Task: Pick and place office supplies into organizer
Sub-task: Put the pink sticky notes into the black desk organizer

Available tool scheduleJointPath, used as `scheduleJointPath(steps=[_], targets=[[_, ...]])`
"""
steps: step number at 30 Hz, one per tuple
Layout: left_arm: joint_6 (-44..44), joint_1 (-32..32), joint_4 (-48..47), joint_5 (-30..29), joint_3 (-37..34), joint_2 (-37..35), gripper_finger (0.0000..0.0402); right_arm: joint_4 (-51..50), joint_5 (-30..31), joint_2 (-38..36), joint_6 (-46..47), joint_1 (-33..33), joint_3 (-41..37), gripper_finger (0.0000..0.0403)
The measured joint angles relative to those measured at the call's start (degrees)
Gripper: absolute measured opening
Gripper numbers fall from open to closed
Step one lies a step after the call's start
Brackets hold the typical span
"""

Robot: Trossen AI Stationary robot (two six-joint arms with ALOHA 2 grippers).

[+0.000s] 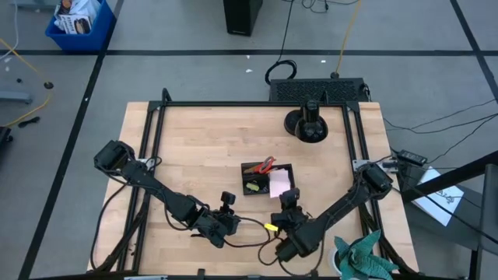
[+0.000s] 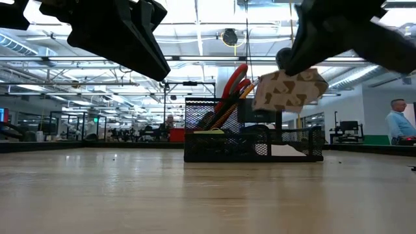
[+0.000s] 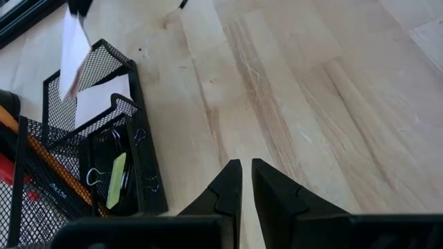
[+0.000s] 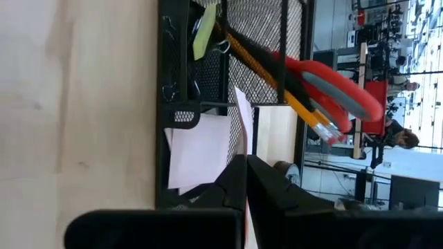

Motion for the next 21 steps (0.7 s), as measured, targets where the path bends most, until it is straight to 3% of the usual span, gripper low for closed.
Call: scheduleJointPath(steps=[10, 21], targets=[[0.14, -0.17, -0.24, 0.01, 0.00, 0.00, 0.0042, 3.93, 0.11, 0.00, -2.17, -4.63, -8.03, 0.0000], [0.01, -0.28, -0.97, 0.00, 0.00, 0.00, 0.0042, 15.34, -3.27, 0.00, -12.16, -9.19, -11.92, 0.0000]])
